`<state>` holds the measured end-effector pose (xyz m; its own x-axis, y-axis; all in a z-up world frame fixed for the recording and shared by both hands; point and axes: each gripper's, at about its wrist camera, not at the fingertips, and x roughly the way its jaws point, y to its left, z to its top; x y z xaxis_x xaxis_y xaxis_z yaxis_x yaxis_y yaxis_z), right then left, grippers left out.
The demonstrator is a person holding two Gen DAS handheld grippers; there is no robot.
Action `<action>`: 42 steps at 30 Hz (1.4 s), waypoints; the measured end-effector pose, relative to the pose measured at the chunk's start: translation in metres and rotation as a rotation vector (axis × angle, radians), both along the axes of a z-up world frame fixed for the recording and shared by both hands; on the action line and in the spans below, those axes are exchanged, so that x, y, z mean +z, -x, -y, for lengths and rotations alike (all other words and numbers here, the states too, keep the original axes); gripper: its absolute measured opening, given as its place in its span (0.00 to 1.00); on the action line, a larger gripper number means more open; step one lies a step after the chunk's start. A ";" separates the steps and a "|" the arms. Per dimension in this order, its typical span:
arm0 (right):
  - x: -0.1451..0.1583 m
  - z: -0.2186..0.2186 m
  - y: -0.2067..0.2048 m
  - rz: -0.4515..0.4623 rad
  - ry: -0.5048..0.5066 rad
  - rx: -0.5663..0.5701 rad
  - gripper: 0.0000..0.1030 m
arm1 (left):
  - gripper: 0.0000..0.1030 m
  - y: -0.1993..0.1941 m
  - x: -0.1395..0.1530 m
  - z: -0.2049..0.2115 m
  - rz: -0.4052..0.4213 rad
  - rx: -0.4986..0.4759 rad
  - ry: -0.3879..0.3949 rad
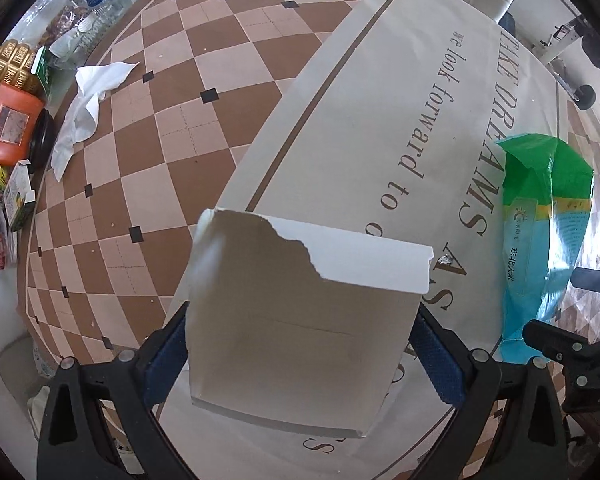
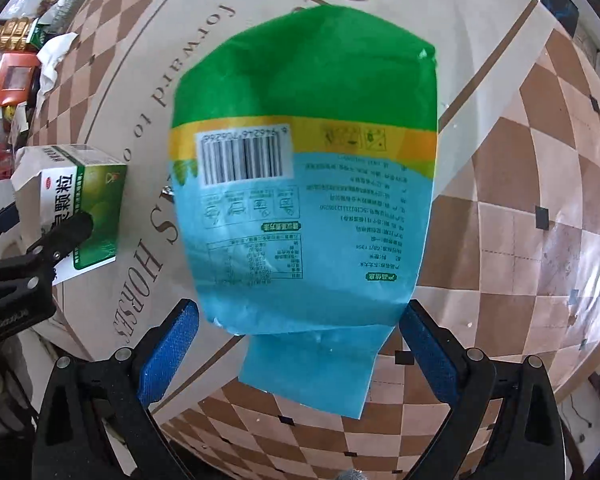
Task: Collect trash
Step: 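Grasp the white box with the left tool while the right tool grasps the green-blue snack bag, then carry the white box and snack bag over the bin and open both tools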
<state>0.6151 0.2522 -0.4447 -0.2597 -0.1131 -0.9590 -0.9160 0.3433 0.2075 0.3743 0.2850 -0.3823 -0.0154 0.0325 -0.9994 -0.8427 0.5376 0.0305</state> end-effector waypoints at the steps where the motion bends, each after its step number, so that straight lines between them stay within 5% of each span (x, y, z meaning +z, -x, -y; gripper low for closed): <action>1: 0.003 -0.002 -0.004 0.015 -0.013 0.000 0.98 | 0.88 0.001 0.001 0.000 0.008 0.003 -0.001; 3: 0.005 -0.005 -0.011 0.030 -0.032 -0.019 0.98 | 0.78 0.001 0.003 -0.001 0.018 0.013 -0.003; 7: 0.001 -0.019 -0.029 0.045 -0.056 -0.068 0.98 | 0.74 0.002 0.008 0.001 0.028 0.019 -0.021; 12: -0.004 -0.032 -0.029 0.064 -0.068 -0.119 0.98 | 0.72 0.005 0.015 0.012 0.044 0.045 -0.040; 24: 0.014 -0.027 -0.016 0.097 -0.148 -0.179 0.77 | 0.72 0.021 0.044 0.042 0.061 0.052 -0.108; 42: 0.080 0.087 0.051 0.049 -0.268 -0.280 0.74 | 0.72 0.073 0.096 0.115 0.184 0.035 -0.146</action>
